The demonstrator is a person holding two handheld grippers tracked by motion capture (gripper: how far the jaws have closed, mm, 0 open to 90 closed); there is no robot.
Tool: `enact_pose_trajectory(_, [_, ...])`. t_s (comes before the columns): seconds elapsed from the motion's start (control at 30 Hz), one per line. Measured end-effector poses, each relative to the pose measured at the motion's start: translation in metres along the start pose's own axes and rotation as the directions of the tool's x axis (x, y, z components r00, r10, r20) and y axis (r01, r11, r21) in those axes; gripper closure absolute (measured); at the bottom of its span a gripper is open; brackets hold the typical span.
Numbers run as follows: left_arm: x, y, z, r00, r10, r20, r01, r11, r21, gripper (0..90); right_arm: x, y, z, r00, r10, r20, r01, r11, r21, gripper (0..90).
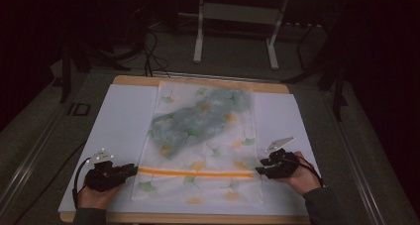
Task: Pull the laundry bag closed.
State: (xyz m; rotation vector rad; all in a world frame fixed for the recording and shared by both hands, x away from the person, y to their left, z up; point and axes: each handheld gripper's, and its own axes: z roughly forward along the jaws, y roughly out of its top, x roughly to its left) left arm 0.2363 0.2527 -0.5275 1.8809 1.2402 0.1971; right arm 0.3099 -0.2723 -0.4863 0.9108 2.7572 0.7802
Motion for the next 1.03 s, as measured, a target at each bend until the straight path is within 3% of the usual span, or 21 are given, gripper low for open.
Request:
enact_pose_trajectory(0.23, [0.001,0.0,0.003,0.999,0.004,-0.045,-0.005,0.9999,-0.015,72.0,-0.002,-0.006,0.007,0.9983,0.056,0.014,-0.055,0.997,-0.052,57.6])
enact_pose_trajectory(0.4, [0.004,0.0,0.001,0.9954,-0.011,-0.095,0.008,0.9994,-0.034,70.5,-0.008,-0.019,0.016,0.9822,0.172,0.076,-0.162,0.98,-0.118,55.4])
enact_pose_trajectory(0.47, [0.005,0.0,0.002,0.9943,-0.011,-0.106,0.007,0.9995,-0.032,70.4,-0.008,-0.021,0.018,0.9791,0.186,0.082,-0.175,0.977,-0.126,55.2])
enact_pose_trajectory(0.6, [0.005,0.0,0.001,0.9838,-0.001,-0.179,-0.006,0.9992,-0.039,68.3,-0.005,-0.033,0.025,0.9609,0.236,0.145,-0.207,0.96,-0.191,52.7])
enact_pose_trajectory(0.63, [0.005,0.0,0.001,0.9838,-0.001,-0.179,-0.006,0.9992,-0.039,67.4,-0.005,-0.033,0.025,0.9609,0.236,0.145,-0.207,0.96,-0.191,52.7])
enact_pose_trajectory(0.67, [0.006,0.0,0.001,0.9757,-0.005,-0.219,-0.007,0.9984,-0.056,66.6,-0.004,-0.036,0.026,0.9539,0.254,0.16,-0.213,0.949,-0.232,51.3])
enact_pose_trajectory(0.8, [0.007,-0.002,0.003,0.9557,-0.02,-0.294,-0.004,0.9967,-0.082,60.8,0.001,-0.047,0.027,0.9373,0.291,0.192,-0.222,0.923,-0.313,50.5])
enact_pose_trajectory(0.83, [0.007,-0.002,0.003,0.9557,-0.02,-0.294,-0.004,0.9967,-0.082,59.5,0.001,-0.049,0.028,0.9315,0.3,0.206,-0.227,0.921,-0.317,50.0])
enact_pose_trajectory(0.87, [0.007,-0.002,0.006,0.9471,-0.028,-0.32,0.002,0.9968,-0.08,57.9,0.0,-0.05,0.029,0.9303,0.295,0.218,-0.224,0.927,-0.3,48.3])
enact_pose_trajectory(0.9, [0.008,-0.002,0.007,0.944,-0.03,-0.329,0.007,0.9974,-0.071,57.5,0.0,-0.05,0.029,0.9223,0.3,0.243,-0.226,0.93,-0.289,46.9])
enact_pose_trajectory(0.93, [0.008,-0.002,0.008,0.938,-0.03,-0.345,0.007,0.9975,-0.07,56.9,-0.001,-0.051,0.029,0.913,0.31,0.265,-0.23,0.928,-0.293,45.3])
enact_pose_trajectory(0.97, [0.008,-0.002,0.008,0.938,-0.03,-0.345,0.007,0.9975,-0.07,56.0,-0.002,-0.053,0.027,0.9086,0.323,0.264,-0.241,0.923,-0.301,43.6])
enact_pose_trajectory(1.0, [0.008,-0.002,0.01,0.923,-0.036,-0.383,0.008,0.9973,-0.073,54.0,-0.003,-0.053,0.025,0.9021,0.339,0.267,-0.251,0.915,-0.314,42.3])
enact_pose_trajectory(1.03, [0.008,-0.002,0.01,0.923,-0.036,-0.383,0.008,0.9973,-0.073,50.7,-0.003,-0.053,0.025,0.9021,0.339,0.267,-0.251,0.915,-0.314,42.3])
